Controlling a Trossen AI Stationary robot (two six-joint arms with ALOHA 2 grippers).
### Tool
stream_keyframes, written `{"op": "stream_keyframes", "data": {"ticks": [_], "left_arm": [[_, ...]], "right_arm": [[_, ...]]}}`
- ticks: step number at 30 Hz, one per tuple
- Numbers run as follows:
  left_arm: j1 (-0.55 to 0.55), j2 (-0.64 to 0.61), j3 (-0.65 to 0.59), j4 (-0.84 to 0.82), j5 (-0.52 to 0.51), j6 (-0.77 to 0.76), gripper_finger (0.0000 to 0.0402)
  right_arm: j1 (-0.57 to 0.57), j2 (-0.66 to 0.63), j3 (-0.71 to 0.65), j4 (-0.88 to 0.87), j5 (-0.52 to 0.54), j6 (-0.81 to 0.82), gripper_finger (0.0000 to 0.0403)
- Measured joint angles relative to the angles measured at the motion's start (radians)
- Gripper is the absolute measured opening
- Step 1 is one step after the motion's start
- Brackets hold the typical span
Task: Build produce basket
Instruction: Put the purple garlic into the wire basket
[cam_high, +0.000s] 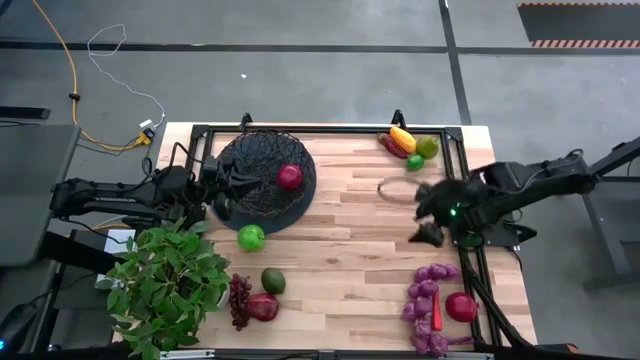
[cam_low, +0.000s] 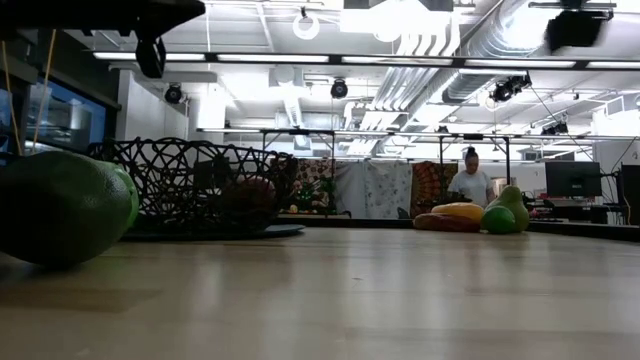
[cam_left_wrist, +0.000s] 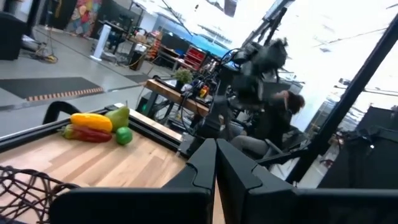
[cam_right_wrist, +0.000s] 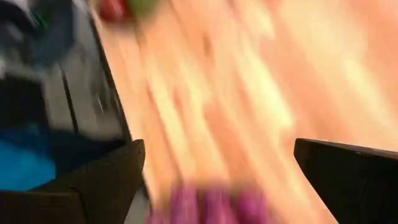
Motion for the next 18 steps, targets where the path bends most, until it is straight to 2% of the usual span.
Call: {"op": "stream_keyframes", "data": {"ticks": [5,10,13,18], "left_arm": [[0.0,0.0,0.0,-0.011,-0.03,0.006,0.0],[0.0,0.0,0.0,-0.014,-0.036,0.008,0.0],[0.0,0.0,0.0,-0.014,-0.036,0.008,0.0],[0.0,0.0,0.0,-0.015,-0.037,0.002,0.0]], "right_arm": [[0.185,0.008,-0.091,-0.098,-0.081,0.187,0.0397],[0.377,0.008,-0.209,-0.042,-0.043,0.259,0.0397],[0.446,0.008,-0.274,0.007,-0.001,0.264,0.0397],[0.507,0.011,-0.391,0.072,0.002,0.296,0.0397]]}}
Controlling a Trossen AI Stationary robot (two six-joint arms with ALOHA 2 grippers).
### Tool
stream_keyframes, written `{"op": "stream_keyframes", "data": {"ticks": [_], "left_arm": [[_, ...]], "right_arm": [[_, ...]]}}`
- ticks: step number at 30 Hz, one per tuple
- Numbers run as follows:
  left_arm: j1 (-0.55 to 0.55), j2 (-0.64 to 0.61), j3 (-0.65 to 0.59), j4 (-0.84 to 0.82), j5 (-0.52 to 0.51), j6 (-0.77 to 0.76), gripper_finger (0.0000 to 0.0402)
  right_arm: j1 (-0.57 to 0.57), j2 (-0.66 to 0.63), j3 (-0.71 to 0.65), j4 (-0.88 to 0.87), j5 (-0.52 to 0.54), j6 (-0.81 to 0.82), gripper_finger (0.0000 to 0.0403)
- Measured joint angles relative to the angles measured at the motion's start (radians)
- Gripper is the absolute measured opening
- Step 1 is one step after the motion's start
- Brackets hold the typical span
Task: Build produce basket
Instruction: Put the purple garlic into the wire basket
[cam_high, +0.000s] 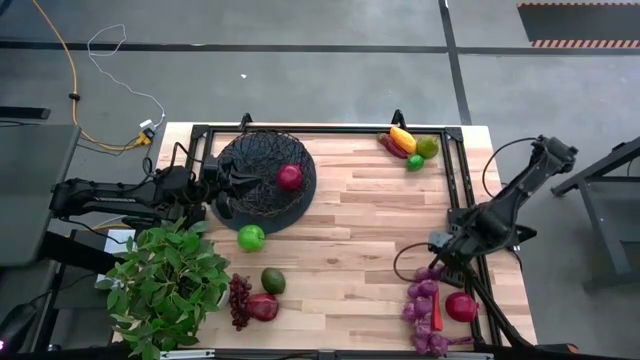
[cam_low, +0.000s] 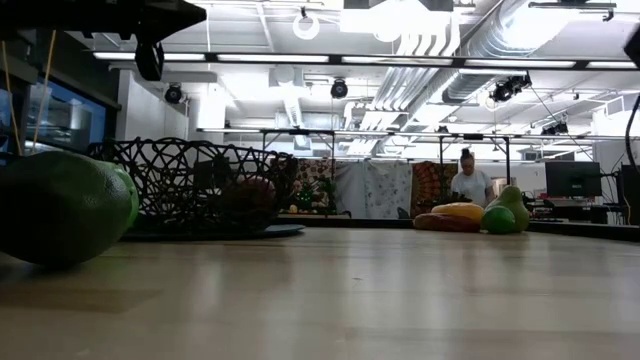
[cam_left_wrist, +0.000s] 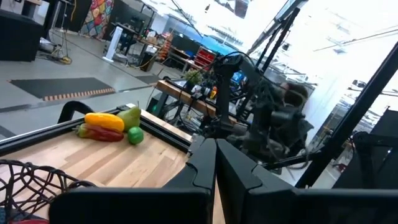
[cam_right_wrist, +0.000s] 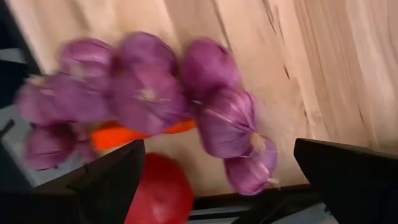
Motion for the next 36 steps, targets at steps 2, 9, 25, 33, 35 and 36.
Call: {"op": "stream_keyframes", "data": {"ticks": [2,9,25,33,35,36], "left_arm": [[0.0,0.0,0.0,-0.001,-0.001,0.0,0.0],[0.0,0.0,0.0,-0.002,-0.024,0.0,0.0],[0.0,0.0,0.0,-0.002,-0.028,0.0,0.0],[0.0,0.0,0.0,-0.002,-0.028,0.0,0.0],[0.0,0.0,0.0,-0.002,-0.028,0.0,0.0],[0.0,0.0,0.0,-0.002,-0.028,-0.001,0.0]], "right_arm": [[0.015,0.001,-0.036,0.025,0.002,0.012,0.0397],[0.02,0.005,-0.106,0.173,0.052,-0.019,0.0397],[0.031,0.109,-0.133,0.193,0.055,-0.145,0.0331],[0.031,0.108,-0.133,0.229,0.109,-0.119,0.0309],[0.031,0.108,-0.133,0.243,0.109,-0.12,0.0309],[0.031,0.108,-0.133,0.244,0.109,-0.12,0.0309]]}}
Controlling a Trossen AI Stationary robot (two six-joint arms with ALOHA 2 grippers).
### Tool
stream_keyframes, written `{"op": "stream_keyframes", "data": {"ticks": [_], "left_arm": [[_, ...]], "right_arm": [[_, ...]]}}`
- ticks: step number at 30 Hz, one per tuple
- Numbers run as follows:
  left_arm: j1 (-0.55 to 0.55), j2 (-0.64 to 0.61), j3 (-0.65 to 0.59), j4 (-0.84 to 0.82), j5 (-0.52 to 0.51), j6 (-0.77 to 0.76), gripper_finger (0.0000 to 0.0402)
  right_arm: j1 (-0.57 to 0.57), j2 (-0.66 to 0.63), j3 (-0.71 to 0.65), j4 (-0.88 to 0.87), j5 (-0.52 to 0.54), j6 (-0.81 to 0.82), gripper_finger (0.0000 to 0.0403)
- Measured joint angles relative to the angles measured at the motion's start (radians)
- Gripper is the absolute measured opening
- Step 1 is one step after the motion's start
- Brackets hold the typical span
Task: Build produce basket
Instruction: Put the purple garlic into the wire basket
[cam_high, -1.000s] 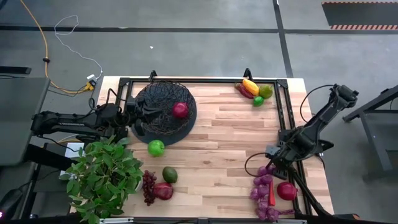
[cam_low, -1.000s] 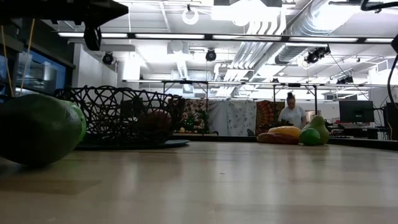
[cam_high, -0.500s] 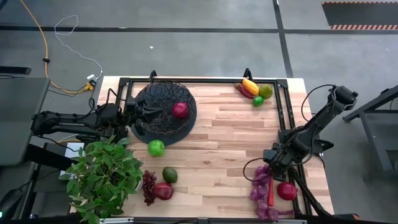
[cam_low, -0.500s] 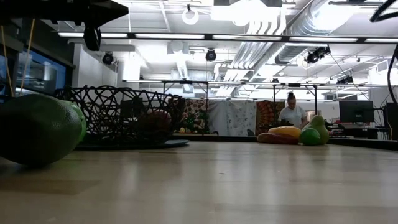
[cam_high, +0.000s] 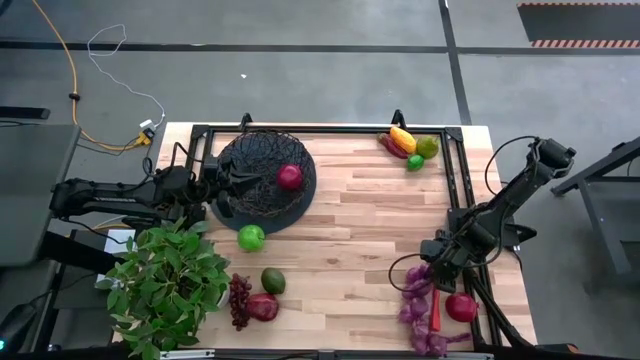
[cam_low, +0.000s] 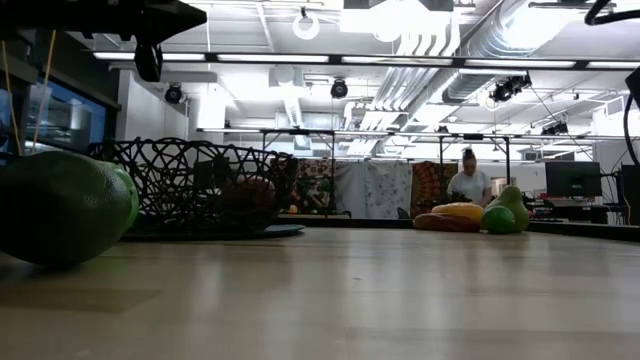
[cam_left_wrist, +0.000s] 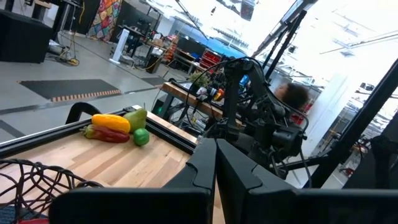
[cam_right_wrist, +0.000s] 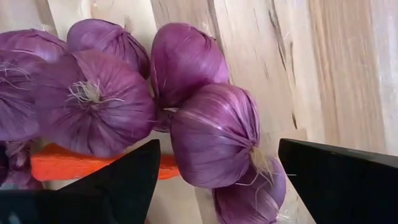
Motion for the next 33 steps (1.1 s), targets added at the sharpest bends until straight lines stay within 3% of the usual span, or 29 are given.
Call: {"op": "stream_keyframes", "data": {"ticks": [19,33], "left_arm": [[0.0,0.0,0.0,0.0,0.001,-0.001,0.0],[0.0,0.0,0.0,0.0,0.001,-0.004,0.0]], "right_arm": [[0.0,0.0,0.0,0.001,0.047,-0.026,0.0301],[0.0,-0.009,0.001,0.001,0.045,-0.019,0.0169]]}}
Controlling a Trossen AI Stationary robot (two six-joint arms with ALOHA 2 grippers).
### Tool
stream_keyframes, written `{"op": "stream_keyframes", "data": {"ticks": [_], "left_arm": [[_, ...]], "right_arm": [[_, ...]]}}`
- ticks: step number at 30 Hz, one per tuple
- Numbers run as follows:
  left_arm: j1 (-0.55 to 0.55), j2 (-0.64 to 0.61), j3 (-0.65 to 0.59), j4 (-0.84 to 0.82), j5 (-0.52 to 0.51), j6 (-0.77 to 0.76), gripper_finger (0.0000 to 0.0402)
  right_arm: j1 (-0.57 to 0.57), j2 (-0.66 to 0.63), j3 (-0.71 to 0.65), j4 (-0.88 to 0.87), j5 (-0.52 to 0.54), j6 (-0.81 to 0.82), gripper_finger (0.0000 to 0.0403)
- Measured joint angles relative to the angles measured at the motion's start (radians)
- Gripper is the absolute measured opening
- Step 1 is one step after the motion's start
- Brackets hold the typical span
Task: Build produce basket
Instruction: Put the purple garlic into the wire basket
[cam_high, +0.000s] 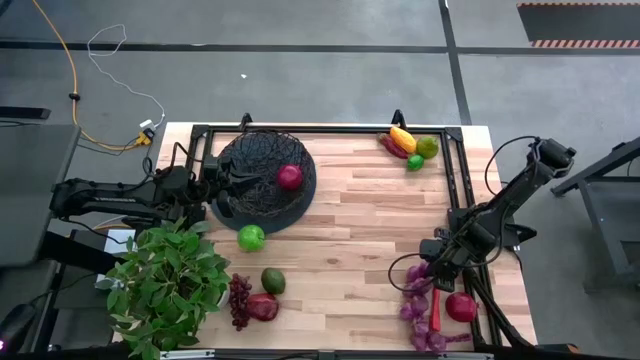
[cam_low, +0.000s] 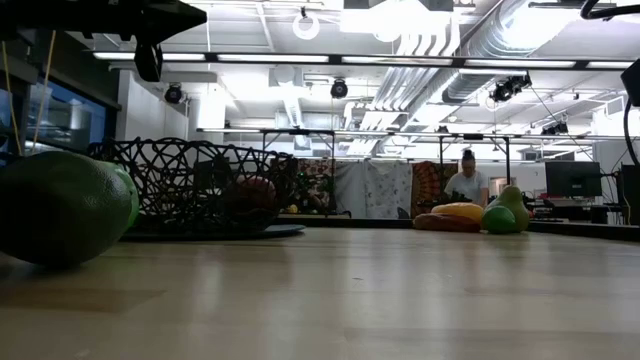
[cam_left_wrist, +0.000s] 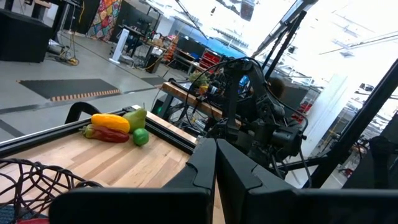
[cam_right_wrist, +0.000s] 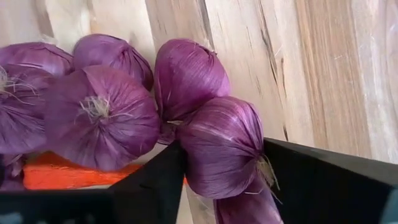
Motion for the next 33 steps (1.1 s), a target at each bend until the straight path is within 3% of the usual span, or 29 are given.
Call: {"op": "stream_keyframes", "data": {"ticks": [4,9,16,25,33], "left_arm": [[0.0,0.0,0.0,0.0,0.0,0.0,0.0],[0.0,0.0,0.0,0.002,-0.001,0.0,0.0],[0.0,0.0,0.0,0.003,-0.016,0.0,0.0],[0.0,0.0,0.0,0.044,-0.017,0.01,0.0],[0.0,0.032,0.041,0.057,-0.019,0.042,0.0]], "right_arm": [[-0.007,-0.044,0.034,-0.027,0.021,-0.009,0.0147],[-0.039,-0.113,0.155,-0.142,0.14,-0.039,0.0148],[-0.159,-0.133,0.372,-0.169,0.324,-0.259,0.0147],[-0.419,-0.063,0.554,0.019,0.576,-0.605,0.0148],[-0.628,0.012,0.566,0.364,0.547,-0.82,0.0149]]}}
